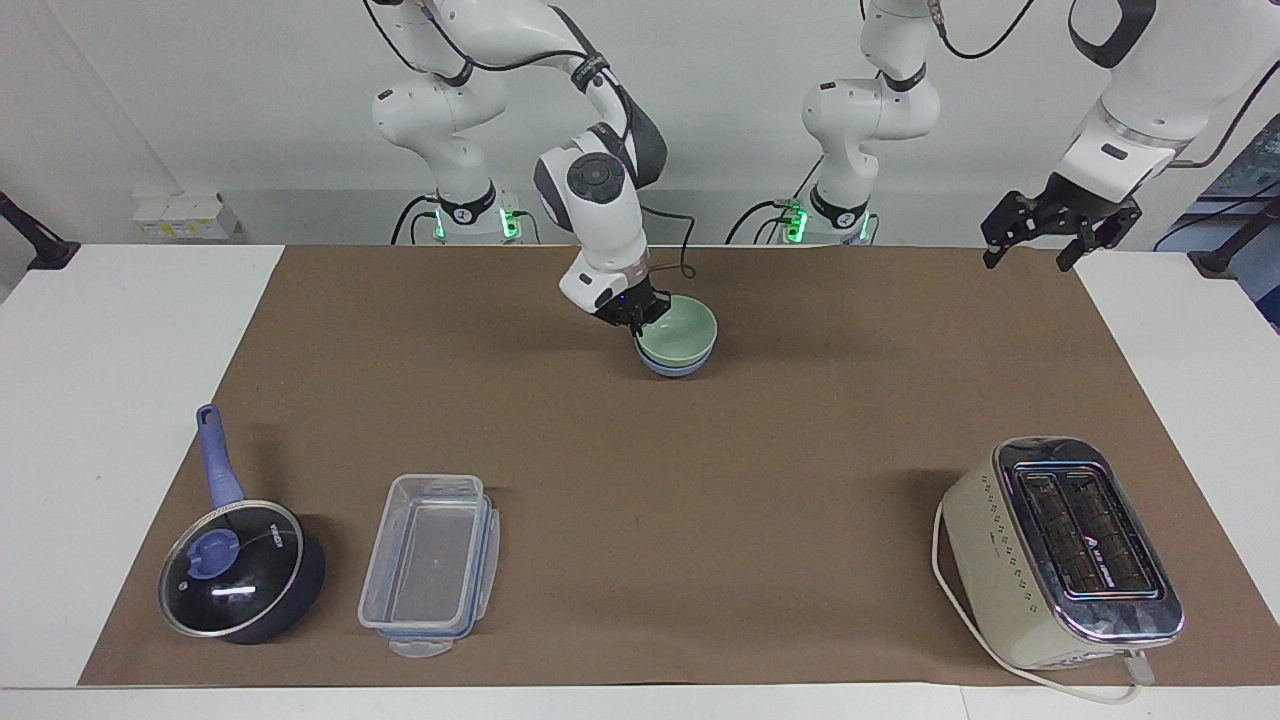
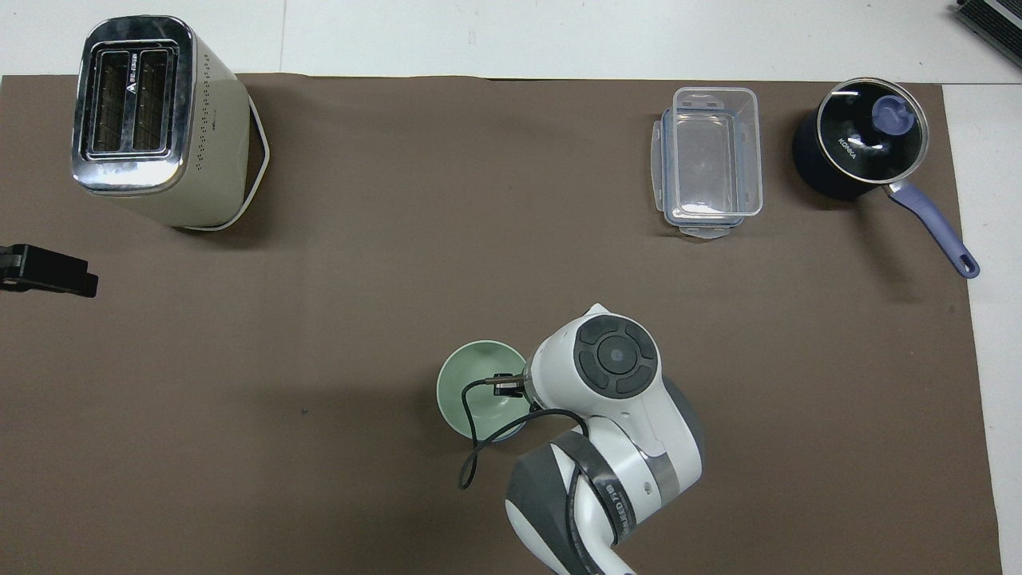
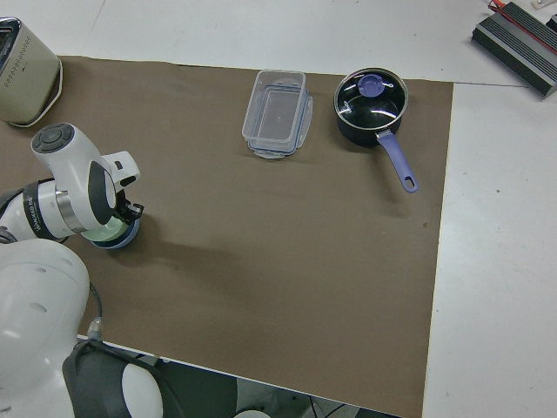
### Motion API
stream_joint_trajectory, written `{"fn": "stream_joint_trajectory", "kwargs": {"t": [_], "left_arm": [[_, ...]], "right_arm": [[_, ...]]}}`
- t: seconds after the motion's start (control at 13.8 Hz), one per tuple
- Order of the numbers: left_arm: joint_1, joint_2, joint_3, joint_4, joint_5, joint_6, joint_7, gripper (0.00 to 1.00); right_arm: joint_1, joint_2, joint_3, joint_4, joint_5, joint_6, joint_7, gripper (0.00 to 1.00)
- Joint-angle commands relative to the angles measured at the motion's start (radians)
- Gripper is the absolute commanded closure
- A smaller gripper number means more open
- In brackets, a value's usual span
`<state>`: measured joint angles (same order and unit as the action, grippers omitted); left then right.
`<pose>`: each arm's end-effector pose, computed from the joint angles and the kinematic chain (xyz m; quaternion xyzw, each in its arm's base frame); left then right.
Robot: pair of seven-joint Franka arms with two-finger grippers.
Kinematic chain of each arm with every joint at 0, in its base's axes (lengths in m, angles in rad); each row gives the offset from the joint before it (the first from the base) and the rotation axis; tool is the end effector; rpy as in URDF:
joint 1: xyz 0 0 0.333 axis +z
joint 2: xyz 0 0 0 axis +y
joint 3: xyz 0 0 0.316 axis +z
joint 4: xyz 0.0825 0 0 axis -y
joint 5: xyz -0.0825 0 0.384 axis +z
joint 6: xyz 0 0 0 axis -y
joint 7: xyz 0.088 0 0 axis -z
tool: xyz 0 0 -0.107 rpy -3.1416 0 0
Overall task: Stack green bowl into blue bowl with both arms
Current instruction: 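Lower the green bowl into the blue bowl and open the right gripper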
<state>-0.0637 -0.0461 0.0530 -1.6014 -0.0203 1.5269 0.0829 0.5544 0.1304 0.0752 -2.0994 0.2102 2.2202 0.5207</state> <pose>0.5354 -0.0073 0.6314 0.9987 -0.0471 -0.0138 0.0119 0.4526 0.3372 0.3587 -0.9960 0.0099 0.0520 0.0713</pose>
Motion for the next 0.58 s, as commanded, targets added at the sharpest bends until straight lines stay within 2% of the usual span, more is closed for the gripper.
{"fn": "stream_joint_trajectory", "kwargs": {"t": [0.0,0.07,0.15,0.22,0.44,0.51], "left_arm": [[0.005,-0.018,-0.005,-0.025,0.02,0.019,-0.002,0.0],[0.005,-0.018,-0.005,-0.025,0.02,0.019,-0.002,0.0],[0.005,-0.018,-0.005,-0.025,0.02,0.019,-0.003,0.0],[0.005,-0.018,-0.005,-0.025,0.02,0.019,-0.003,0.0],[0.005,-0.018,-0.005,-0.025,0.02,0.019,-0.003,0.0],[0.005,-0.018,-0.005,-0.025,0.02,0.019,-0.003,0.0]], "right_arm": [[0.002,-0.005,-0.002,-0.002,0.021,0.013,0.012,0.86],[0.002,-0.006,-0.002,0.001,0.021,0.013,0.03,0.62],[0.001,-0.008,-0.002,0.012,0.021,0.012,0.044,0.46],[-0.001,-0.011,-0.002,0.03,0.021,-0.002,0.048,0.4],[-0.016,-0.05,-0.015,0.036,0.02,-0.022,0.061,0.01],[-0.054,-0.078,-0.015,0.039,0.012,-0.042,0.056,0.0]]}}
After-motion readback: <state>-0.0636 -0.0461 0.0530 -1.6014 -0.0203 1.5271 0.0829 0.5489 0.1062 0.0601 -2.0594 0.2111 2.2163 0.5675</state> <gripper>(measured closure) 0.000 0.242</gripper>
